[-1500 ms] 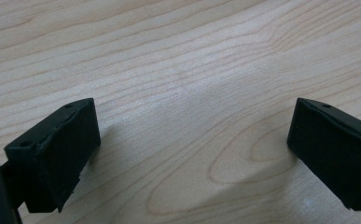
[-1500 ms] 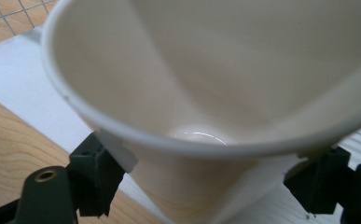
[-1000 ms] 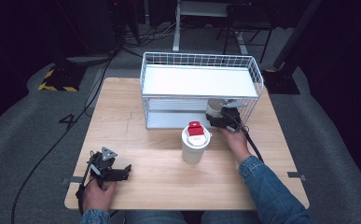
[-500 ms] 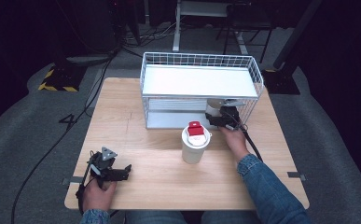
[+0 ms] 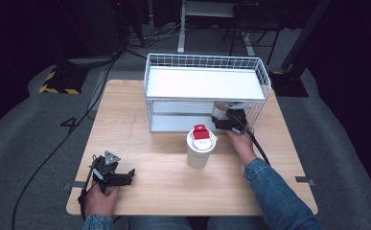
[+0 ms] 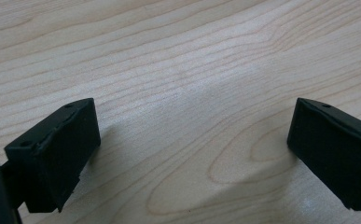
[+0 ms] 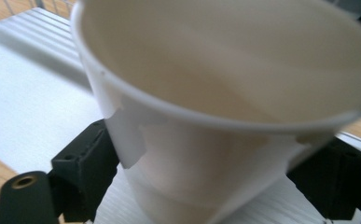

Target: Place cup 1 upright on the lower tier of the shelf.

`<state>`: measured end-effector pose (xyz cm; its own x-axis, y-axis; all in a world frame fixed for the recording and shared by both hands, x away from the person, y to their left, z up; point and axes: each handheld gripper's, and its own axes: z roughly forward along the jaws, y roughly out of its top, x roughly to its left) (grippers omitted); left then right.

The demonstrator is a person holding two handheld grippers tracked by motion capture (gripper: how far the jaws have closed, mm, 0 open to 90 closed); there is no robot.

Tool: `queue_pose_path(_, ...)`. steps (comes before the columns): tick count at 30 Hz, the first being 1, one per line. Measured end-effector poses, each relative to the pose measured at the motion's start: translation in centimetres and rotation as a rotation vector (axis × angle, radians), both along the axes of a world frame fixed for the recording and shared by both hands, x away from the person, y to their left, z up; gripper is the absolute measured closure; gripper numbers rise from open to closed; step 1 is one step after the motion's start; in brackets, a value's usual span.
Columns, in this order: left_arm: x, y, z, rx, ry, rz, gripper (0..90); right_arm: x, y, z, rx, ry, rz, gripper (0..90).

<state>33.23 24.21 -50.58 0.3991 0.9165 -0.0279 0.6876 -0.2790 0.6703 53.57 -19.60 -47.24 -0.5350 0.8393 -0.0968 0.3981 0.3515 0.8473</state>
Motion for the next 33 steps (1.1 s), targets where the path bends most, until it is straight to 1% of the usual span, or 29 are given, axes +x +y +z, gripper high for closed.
queue_pose_path(3, 0.0, 0.0, 0.0, 0.0, 0.0, 0.0, 3.0, -0.3, -0.2, 0.2, -0.008, -0.015, -0.01, 14.7)
queue_pose_path(5, 0.0, 0.0, 0.0, 0.0, 0.0, 0.0, 3.0, -0.5, -0.3, 0.4, -0.016, -0.017, -0.014, 12.8)
queue_pose_path(6, 0.0, 0.0, 0.0, 0.0, 0.0, 0.0, 3.0, -0.7, -0.3, 0.4, -0.007, -0.014, -0.012, 11.5)
queue_pose_path(9, 0.0, 0.0, 0.0, 0.0, 0.0, 0.0, 3.0, -1.2, -0.6, 0.7, -0.015, -0.027, 0.001, 10.6)
queue_pose_path(10, 0.0, 0.0, 0.0, 0.0, 0.0, 0.0, 3.0, -1.4, -0.7, 0.7, -0.011, -0.028, 0.004, 10.6)
queue_pose_path(11, 0.0, 0.0, 0.0, 0.0, 0.0, 0.0, 3.0, -1.7, -0.8, 0.8, -0.007, -0.02, 0.001, 10.6)
queue_pose_path(12, 0.0, 0.0, 0.0, -0.001, 0.001, -0.001, 2.9, -2.1, -1.0, 0.9, 0.0, -0.022, 0.005, 10.5)
queue_pose_path(13, 0.1, 0.0, 0.0, -0.004, 0.002, 0.0, 2.9, -2.1, -1.0, 0.9, 0.0, -0.022, 0.005, 10.5)
queue_pose_path(17, 0.2, 0.0, 0.0, -0.003, 0.002, 0.002, 2.9, -3.2, -1.6, 1.4, 0.016, -0.023, 0.012, 10.5)
queue_pose_path(19, 0.3, 0.0, 0.0, 0.0, 0.001, 0.002, 2.9, -3.9, -1.8, 1.9, 0.018, -0.023, 0.018, 10.5)
queue_pose_path(21, 0.3, 0.0, 0.0, -0.002, 0.002, 0.004, 2.9, -4.1, -1.9, 2.1, 0.018, -0.029, 0.021, 10.5)
queue_pose_path(23, 0.3, 0.0, 0.0, -0.002, 0.002, 0.004, 2.9, -4.6, -2.0, 2.5, 0.028, -0.024, 0.025, 10.5)
queue_pose_path(25, 0.3, 0.0, 0.0, -0.002, 0.002, 0.004, 2.9, -5.0, -2.1, 2.9, 0.024, -0.024, 0.026, 10.5)
queue_pose_path(26, 0.3, 0.0, 0.0, -0.002, 0.002, 0.004, 2.9, -5.5, -2.3, 3.3, 0.029, -0.023, 0.034, 10.6)
queue_pose_path(28, 0.3, 0.0, 0.0, -0.002, 0.002, 0.004, 2.9, -5.7, -2.4, 3.6, 0.032, -0.022, 0.036, 10.6)
queue_pose_path(29, 0.3, 0.0, 0.0, -0.002, 0.002, 0.004, 2.9, -6.2, -2.7, 4.1, 0.041, -0.021, 0.044, 10.6)
queue_pose_path(31, 0.3, 0.0, 0.0, -0.002, 0.002, 0.004, 2.9, -6.4, -2.8, 4.2, 0.044, -0.02, 0.047, 10.5)
queue_pose_path(33, 0.3, 0.0, 0.0, -0.001, 0.002, 0.004, 2.9, -6.9, -3.1, 4.6, 0.043, -0.017, 0.053, 10.5)
